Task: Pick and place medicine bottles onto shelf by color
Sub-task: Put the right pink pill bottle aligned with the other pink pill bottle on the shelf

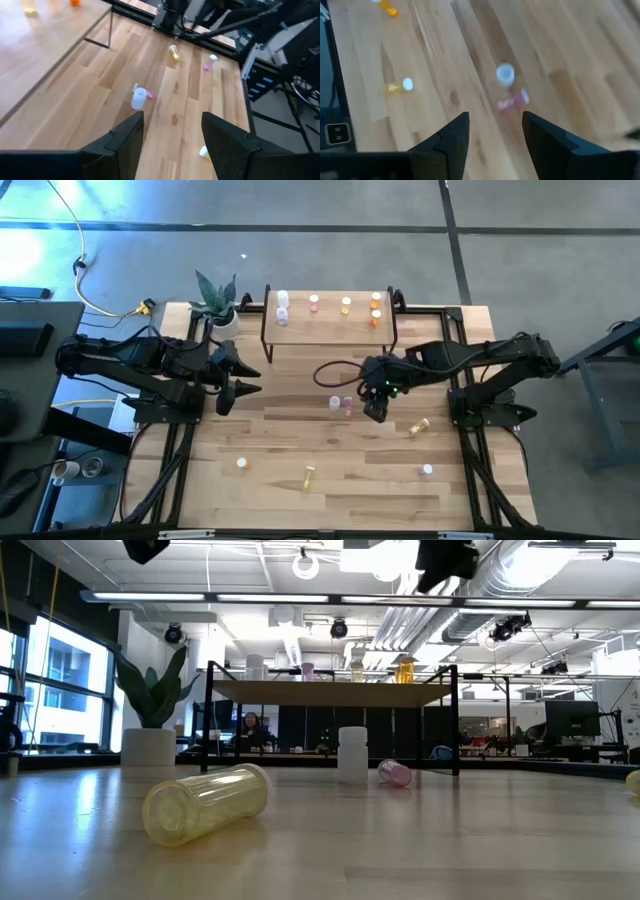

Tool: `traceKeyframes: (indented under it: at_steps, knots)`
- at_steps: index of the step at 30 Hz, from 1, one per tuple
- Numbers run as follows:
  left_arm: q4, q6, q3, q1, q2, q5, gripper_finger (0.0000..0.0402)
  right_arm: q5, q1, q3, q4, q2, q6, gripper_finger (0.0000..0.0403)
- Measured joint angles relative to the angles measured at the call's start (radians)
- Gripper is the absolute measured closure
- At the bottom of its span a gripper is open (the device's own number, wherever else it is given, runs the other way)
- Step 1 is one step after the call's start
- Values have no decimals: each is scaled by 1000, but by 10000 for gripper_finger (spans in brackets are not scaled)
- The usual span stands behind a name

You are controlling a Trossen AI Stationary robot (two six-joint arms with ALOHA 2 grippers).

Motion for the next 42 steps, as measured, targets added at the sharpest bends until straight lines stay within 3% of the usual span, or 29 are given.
traceKeyframes:
  at_steps: [8,14,22,34,42]
  knots:
    - [0,23,0,0,0,7,213,19,133,0,-109,0,248,228]
    - [0,26,0,0,0,30,213,111,235,0,-324,0,454,228]
    - [0,76,0,0,0,31,213,145,410,0,-532,0,792,228]
    - [0,87,0,0,0,30,213,193,649,-1,-568,0,1207,228]
    - [1,87,0,1,0,29,213,238,791,-1,-568,36,1398,228]
